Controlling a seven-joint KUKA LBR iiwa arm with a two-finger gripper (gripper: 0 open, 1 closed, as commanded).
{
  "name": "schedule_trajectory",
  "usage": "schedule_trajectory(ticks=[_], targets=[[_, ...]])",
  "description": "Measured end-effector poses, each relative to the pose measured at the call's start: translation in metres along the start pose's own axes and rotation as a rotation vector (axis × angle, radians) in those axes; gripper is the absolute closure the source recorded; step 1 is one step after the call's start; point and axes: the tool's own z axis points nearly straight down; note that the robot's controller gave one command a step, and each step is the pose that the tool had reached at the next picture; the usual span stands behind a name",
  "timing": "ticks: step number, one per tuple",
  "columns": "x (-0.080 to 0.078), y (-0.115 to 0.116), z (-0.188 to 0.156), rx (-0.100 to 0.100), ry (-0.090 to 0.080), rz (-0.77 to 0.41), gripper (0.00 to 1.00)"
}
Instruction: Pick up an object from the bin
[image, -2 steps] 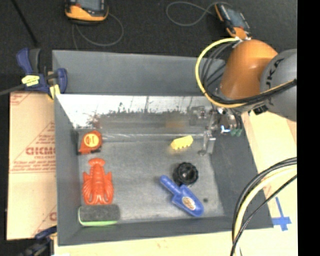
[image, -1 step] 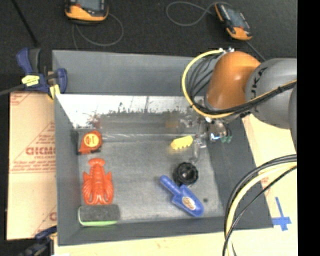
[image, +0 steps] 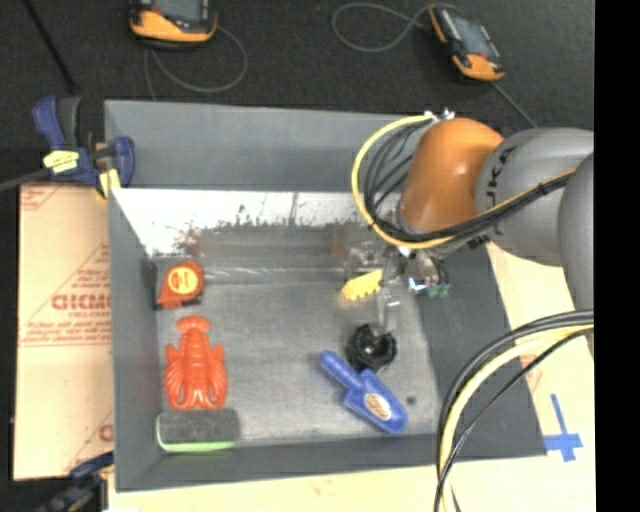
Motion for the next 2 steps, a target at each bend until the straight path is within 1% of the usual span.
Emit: schedule_trajectory(ticks=[1, 2], targets=[[0.004, -0.011, -0.002, 0.003, -0.002, -0.037, 0.0], [0.021, -0.017, 0.011, 0.012, -0.024, -0.197, 1.0]])
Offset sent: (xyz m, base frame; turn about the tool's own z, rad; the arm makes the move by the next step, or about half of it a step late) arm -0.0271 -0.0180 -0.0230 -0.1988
